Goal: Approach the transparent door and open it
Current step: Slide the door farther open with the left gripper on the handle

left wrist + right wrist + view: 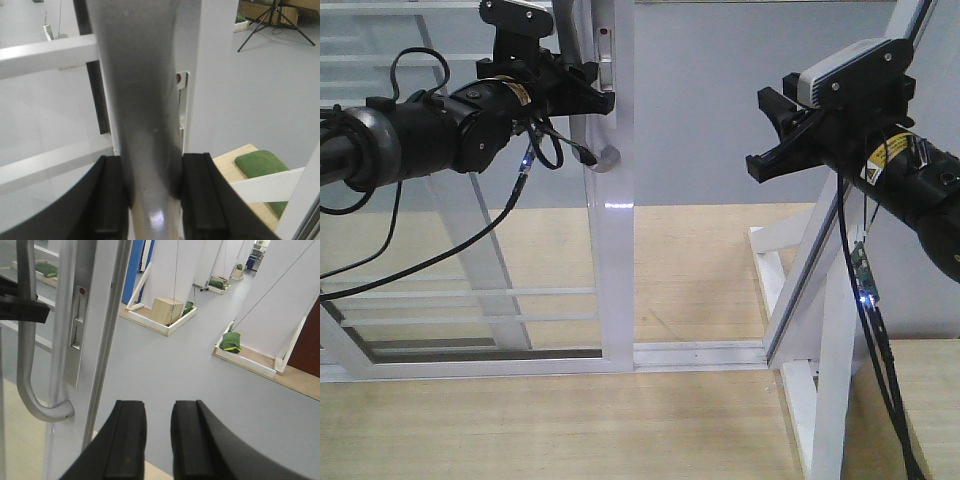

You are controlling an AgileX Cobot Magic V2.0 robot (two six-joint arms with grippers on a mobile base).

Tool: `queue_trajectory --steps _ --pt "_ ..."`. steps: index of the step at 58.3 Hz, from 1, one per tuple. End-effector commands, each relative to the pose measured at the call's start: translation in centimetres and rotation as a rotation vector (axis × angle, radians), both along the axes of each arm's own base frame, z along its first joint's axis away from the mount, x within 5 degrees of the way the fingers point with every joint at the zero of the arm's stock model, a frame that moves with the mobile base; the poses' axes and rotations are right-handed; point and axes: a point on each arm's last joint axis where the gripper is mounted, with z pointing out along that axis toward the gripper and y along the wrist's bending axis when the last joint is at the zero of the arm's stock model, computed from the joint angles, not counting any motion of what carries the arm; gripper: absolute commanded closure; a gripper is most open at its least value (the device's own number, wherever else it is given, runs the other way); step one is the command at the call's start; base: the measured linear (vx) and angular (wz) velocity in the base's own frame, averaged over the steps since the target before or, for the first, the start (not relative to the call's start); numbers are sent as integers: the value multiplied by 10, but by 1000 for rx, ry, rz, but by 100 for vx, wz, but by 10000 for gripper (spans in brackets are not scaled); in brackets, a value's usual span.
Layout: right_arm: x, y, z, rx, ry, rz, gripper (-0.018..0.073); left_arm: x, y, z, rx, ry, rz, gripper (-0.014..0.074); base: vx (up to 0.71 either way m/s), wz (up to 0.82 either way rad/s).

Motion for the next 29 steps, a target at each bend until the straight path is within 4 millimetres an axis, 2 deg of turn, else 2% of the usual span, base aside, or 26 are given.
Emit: queue_trajectory --steps 1,14,29 --pt "-2 0 26 52 -124 10 316 -5 11 45 -47 -106 18 429 0 0" --pt "-2 0 26 59 -119 9 316 -1 26 43 -33 -74 56 429 0 0" --pt "-2 0 26 59 -119 9 316 -1 42 54 -30 -80 90 429 0 0"
